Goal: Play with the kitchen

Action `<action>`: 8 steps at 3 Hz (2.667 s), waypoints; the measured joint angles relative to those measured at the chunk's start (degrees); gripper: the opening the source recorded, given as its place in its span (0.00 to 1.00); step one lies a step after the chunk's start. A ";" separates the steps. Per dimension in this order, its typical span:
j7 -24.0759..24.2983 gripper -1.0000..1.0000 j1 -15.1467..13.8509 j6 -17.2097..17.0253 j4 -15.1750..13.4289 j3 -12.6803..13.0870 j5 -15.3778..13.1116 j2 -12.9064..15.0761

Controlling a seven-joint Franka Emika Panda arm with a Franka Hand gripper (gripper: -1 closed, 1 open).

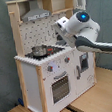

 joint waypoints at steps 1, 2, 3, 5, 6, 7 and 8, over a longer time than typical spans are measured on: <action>0.56 1.00 -4.07 -1.72 4.53 1.51 2.12 3.13; 0.59 1.00 -7.31 -4.68 8.57 2.26 3.74 5.79; 0.59 1.00 -9.28 -8.90 11.70 2.59 4.78 8.12; 0.51 1.00 -12.91 -17.11 15.89 6.04 6.30 14.46; -0.58 1.00 -16.53 -18.28 17.95 9.42 6.30 17.85; -1.88 1.00 -19.92 -19.14 20.68 12.24 6.30 20.01; -3.45 1.00 -23.93 -20.30 24.37 15.73 6.30 21.85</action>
